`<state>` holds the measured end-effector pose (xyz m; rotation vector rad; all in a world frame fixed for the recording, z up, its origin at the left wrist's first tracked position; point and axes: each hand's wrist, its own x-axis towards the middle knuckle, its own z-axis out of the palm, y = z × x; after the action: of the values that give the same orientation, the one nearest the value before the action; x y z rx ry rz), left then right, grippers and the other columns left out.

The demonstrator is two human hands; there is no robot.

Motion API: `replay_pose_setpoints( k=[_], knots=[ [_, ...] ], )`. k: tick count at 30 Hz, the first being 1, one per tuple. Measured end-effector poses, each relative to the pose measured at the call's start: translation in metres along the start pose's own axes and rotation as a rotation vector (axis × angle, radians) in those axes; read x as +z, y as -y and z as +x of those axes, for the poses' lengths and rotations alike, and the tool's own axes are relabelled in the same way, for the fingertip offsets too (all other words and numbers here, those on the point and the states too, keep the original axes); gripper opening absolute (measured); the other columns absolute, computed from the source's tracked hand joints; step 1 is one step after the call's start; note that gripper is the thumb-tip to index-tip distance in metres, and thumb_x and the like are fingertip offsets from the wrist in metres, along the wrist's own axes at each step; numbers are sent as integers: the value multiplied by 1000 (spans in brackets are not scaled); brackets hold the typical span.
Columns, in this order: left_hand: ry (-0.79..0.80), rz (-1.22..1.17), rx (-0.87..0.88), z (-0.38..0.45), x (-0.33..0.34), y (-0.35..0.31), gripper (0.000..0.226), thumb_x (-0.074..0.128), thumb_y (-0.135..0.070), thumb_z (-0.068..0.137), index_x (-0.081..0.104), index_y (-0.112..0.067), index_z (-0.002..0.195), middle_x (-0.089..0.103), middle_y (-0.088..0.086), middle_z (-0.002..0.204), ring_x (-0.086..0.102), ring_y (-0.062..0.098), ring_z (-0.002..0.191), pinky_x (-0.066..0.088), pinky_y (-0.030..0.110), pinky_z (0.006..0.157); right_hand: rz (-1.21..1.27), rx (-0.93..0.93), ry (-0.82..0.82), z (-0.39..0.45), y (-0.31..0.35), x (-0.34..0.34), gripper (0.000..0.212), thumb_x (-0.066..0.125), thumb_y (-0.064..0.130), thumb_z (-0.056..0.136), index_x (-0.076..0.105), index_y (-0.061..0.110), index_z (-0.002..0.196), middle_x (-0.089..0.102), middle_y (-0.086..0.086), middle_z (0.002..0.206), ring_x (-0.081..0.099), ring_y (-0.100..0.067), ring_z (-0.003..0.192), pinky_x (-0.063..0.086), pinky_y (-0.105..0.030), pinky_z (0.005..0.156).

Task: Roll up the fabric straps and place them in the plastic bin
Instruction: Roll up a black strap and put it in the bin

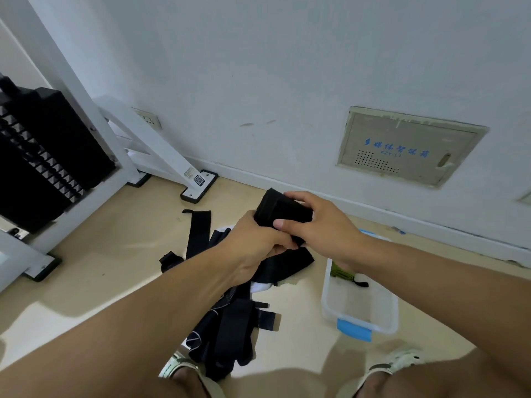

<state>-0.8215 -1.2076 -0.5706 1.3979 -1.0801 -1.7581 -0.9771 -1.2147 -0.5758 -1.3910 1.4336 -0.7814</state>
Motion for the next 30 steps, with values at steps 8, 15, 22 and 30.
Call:
replay_pose_setpoints(
  k=[8, 15, 22, 30],
  knots=[
    [-60, 339, -122, -8, 0, -3, 78, 61, -22, 58, 36, -11, 131, 70, 16, 116, 71, 24, 108, 60, 40, 95, -289, -59, 86, -7, 2, 1, 61, 72, 19, 84, 46, 31, 138, 47, 4, 133, 57, -7, 108, 45, -11, 77],
    [-9, 634, -199, -13, -5, -6, 73, 68, -37, 67, 39, -12, 130, 72, 12, 111, 70, 20, 101, 59, 35, 86, -460, -128, 147, -6, -2, 5, 73, 86, 25, 74, 45, 24, 135, 57, 8, 125, 57, -10, 108, 41, -11, 79],
    [-41, 404, -88, -15, -30, -21, 39, 64, -49, 97, 63, -20, 123, 76, 0, 114, 71, 16, 102, 48, 30, 82, -507, -218, 87, -2, 10, -4, 77, 92, 26, 65, 51, 30, 130, 54, 10, 122, 55, -9, 109, 45, -19, 89],
    [-207, 799, 264, -7, -36, -14, 105, 94, -55, 61, 37, -36, 147, 48, -12, 138, 46, 7, 129, 42, 32, 106, -638, -400, 104, 2, 10, -11, 65, 80, 17, 74, 56, 30, 133, 49, 16, 122, 55, -4, 108, 46, -22, 96]
  ],
)
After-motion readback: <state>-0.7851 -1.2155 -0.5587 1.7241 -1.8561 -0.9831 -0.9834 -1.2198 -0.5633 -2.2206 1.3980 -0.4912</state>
